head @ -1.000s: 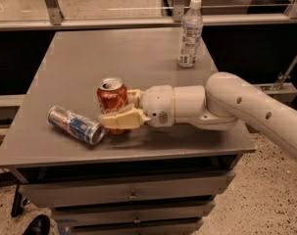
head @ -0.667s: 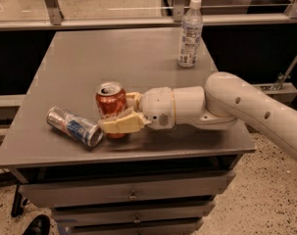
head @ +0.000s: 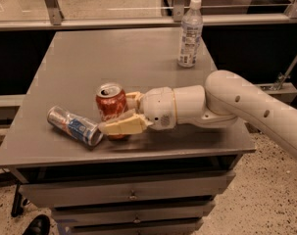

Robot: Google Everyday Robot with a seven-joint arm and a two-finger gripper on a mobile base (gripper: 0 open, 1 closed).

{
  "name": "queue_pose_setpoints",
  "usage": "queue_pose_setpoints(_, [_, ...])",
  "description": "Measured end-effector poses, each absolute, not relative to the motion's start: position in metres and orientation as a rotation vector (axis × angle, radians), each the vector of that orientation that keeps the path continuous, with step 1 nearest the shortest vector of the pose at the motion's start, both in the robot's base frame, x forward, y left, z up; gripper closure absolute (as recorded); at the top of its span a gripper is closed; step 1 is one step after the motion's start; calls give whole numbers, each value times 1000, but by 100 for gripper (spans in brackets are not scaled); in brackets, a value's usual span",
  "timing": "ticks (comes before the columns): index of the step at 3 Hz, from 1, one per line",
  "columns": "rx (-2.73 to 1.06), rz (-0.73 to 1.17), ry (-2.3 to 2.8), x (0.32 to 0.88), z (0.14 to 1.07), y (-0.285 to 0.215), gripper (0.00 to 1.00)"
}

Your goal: Move coke can near redbull can

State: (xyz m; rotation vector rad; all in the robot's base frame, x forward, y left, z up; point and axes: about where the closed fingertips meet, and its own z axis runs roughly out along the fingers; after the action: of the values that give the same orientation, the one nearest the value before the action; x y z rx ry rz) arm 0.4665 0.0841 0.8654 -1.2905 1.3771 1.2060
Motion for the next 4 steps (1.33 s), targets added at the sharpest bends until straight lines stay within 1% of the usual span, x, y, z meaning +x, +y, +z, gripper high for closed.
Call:
queue_pose_setpoints(1, [-1307,1200,1364,468,865,84,0])
queue_pose_setpoints(3, [-1306,1164,1374,474,865,75,0])
queue_pose_setpoints(4, [-1232,1056,1418,495,874,27,0])
